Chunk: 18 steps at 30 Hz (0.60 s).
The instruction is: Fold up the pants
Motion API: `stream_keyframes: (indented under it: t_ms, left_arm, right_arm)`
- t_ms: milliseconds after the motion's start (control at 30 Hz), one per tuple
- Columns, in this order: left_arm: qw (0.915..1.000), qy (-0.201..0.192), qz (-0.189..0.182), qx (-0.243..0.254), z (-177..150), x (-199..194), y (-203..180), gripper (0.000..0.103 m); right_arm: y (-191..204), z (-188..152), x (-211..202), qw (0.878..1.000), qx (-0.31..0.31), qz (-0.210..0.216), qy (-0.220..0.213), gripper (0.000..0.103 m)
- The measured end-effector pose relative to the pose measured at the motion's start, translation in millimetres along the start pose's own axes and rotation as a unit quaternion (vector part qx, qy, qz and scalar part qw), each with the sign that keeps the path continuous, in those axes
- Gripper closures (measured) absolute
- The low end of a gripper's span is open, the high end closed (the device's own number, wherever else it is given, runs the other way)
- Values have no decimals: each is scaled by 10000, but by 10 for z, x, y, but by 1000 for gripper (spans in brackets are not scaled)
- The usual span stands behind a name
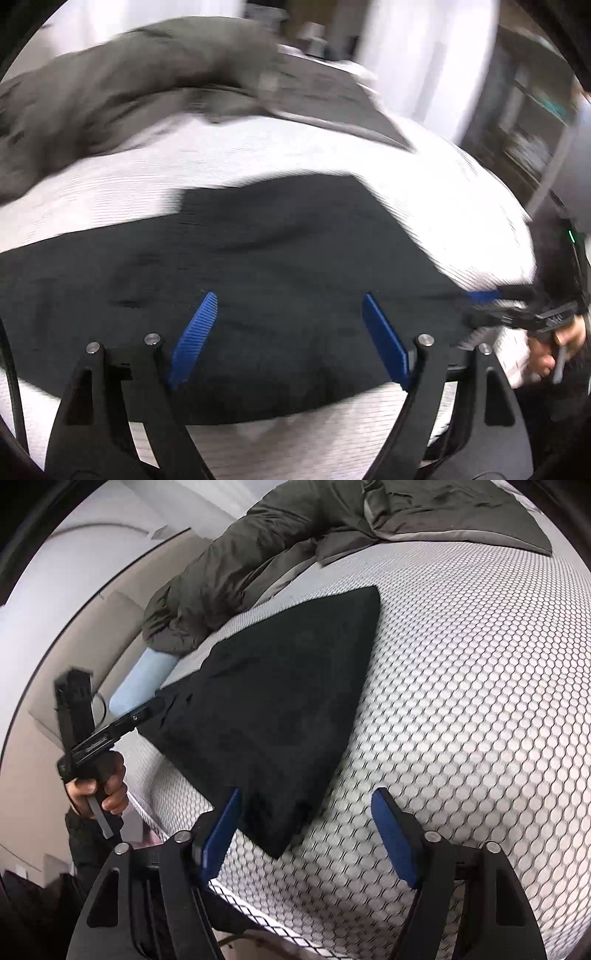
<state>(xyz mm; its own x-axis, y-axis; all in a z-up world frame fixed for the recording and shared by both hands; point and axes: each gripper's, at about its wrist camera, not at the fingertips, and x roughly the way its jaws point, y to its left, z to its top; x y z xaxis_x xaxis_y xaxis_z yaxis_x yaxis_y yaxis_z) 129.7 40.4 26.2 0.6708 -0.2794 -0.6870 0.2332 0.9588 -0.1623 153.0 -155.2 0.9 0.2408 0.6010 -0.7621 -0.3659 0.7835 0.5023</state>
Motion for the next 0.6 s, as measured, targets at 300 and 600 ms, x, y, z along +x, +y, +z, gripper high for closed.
stream_keyframes:
  t_ms: [300, 600]
  left_arm:
    - [9731, -177, -221, 2285, -335, 390, -1555, 27]
    - [9609, -483, 163, 2722, -604, 655, -1786, 97]
  right_arm:
    - [-310, 79, -79, 9973, 676, -86, -284, 33]
    - [-340, 223, 17, 9961, 845, 60, -247, 33]
